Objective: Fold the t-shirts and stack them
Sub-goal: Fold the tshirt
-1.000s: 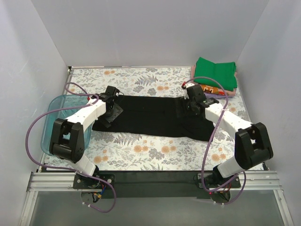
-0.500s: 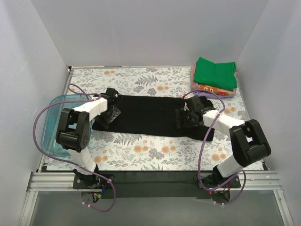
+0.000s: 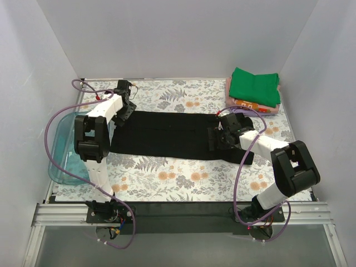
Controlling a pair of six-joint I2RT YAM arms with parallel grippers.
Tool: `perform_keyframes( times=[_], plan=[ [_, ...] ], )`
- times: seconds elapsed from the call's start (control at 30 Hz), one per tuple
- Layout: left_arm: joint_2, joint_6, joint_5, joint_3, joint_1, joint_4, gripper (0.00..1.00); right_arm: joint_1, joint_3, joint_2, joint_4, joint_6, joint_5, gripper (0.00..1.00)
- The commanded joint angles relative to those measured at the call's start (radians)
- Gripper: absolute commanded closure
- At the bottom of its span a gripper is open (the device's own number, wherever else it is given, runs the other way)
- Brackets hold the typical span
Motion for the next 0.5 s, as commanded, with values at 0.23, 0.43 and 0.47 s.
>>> perform_keyframes(
  times=[0.23,0.43,0.47],
  plan=[
    [-0.084,0.063,0.040,0.014,-0.023,0.019,0.30,-0.019,-0.015,-0.114,-0.057,0.008,-0.005,0.02],
    [-0.176,0.095,0.089,-0.124,-0.067,0.103,0.30,-0.042,-0.107,-0.306,-0.080,0.158,0.076,0.02],
    [-0.178,0.096,0.103,-0.165,-0.073,0.125,0.30,-0.064,-0.118,-0.326,-0.080,0.175,0.079,0.01]
  ],
)
